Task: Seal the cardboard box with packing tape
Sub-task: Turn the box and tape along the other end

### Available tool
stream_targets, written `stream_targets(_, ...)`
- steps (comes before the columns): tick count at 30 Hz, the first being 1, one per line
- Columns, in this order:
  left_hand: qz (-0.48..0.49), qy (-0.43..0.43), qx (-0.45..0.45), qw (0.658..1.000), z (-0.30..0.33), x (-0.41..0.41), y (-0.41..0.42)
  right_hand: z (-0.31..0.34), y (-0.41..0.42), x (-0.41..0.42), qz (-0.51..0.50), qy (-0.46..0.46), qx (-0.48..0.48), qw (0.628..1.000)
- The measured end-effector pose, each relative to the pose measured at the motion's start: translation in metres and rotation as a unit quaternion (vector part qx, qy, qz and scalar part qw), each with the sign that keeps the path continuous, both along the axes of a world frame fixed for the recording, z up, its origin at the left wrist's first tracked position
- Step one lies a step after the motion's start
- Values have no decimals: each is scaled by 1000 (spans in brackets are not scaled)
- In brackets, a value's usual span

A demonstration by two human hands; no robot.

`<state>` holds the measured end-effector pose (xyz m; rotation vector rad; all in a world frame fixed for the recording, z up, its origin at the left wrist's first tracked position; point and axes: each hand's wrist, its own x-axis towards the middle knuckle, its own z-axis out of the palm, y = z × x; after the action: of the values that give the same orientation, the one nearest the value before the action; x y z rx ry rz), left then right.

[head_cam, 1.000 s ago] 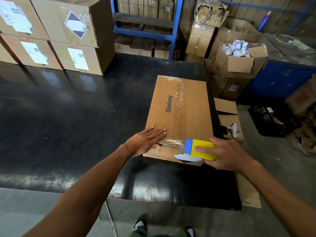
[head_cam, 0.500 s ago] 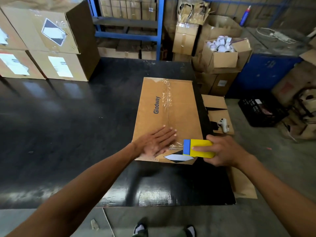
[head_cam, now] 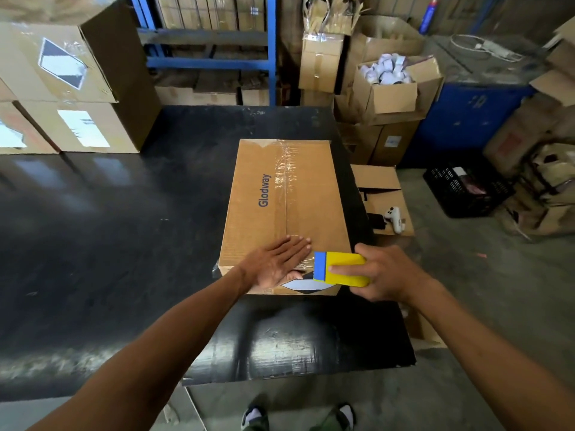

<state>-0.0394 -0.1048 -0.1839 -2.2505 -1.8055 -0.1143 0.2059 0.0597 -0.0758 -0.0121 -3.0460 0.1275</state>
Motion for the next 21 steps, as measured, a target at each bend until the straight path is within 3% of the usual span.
stream_targets(13, -2, 1, -33, 999, 9, 3, -1, 6, 60, 50, 25, -39, 30, 998)
stream_targets(21, 18, 1, -77, 997, 11, 54, 66, -1, 72, 54, 18, -30, 8, 999)
